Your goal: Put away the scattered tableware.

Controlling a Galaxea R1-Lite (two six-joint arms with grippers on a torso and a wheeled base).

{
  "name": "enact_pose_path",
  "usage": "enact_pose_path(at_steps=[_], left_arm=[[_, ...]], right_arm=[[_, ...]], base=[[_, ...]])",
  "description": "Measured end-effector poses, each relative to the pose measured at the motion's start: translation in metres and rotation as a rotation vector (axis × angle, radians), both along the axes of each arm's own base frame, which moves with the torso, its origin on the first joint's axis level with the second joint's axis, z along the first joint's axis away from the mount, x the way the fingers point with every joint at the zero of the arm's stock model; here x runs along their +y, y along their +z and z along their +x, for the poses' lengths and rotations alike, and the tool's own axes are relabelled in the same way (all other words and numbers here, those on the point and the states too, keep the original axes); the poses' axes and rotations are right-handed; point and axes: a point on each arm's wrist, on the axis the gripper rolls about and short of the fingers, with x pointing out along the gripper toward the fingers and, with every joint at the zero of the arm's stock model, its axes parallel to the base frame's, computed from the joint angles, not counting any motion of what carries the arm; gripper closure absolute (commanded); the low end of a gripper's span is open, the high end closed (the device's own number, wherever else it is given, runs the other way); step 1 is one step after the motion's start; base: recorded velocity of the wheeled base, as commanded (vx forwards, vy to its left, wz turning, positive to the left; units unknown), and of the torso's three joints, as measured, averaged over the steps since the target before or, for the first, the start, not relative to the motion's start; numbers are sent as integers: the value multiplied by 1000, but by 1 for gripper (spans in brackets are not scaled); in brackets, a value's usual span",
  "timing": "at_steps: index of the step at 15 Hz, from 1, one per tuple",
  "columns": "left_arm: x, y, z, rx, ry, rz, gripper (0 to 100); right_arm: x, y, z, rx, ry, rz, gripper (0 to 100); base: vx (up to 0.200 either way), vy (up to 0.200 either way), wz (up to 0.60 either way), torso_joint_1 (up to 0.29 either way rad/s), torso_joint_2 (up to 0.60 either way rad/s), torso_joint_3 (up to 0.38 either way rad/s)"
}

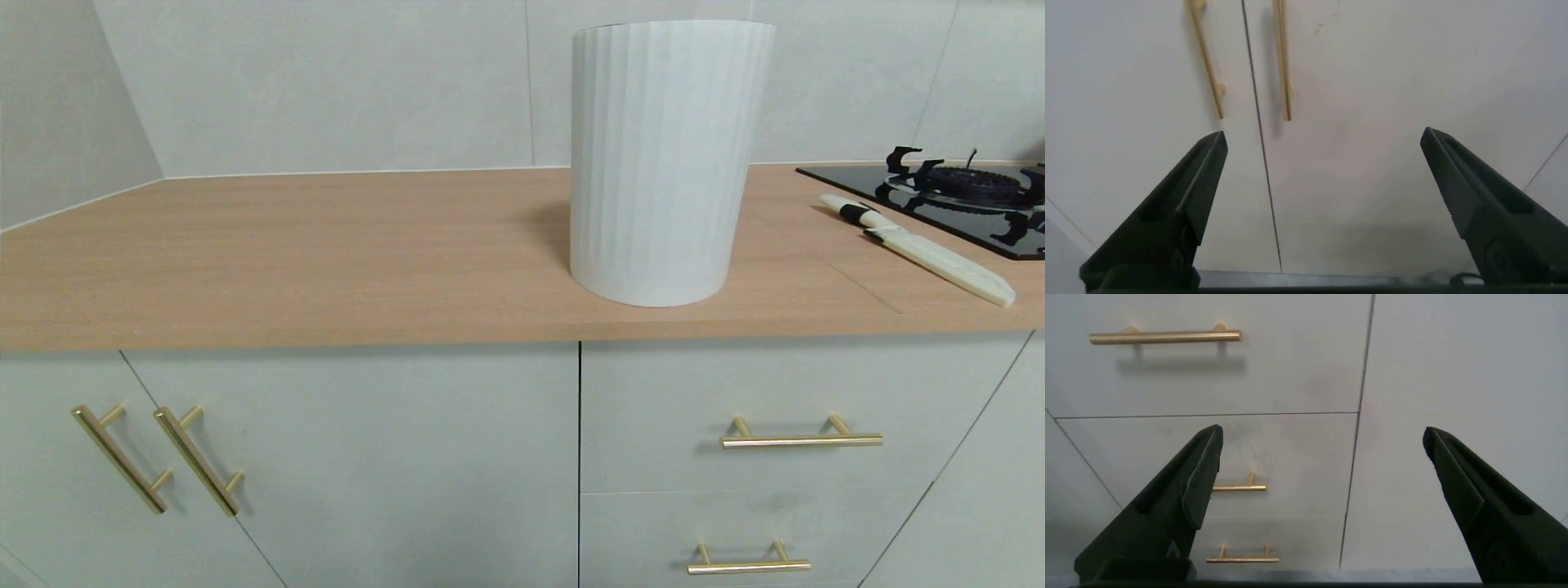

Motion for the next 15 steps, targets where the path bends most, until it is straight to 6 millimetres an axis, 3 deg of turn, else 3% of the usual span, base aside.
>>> enact_pose_path(at_steps=[4,9,15], left_arm=[[0,0,0,0,-1,1,0],[0,0,0,1,-1,2,0],[0,0,0,0,-1,0,0]], right_arm=[[0,0,0,0,0,0,0],[0,0,0,0,-1,0,0],[0,0,0,0,-1,0,0]], base=[[0,0,0,0,0,0],[0,-200,0,-1,3,2],[0,0,0,0,0,0]])
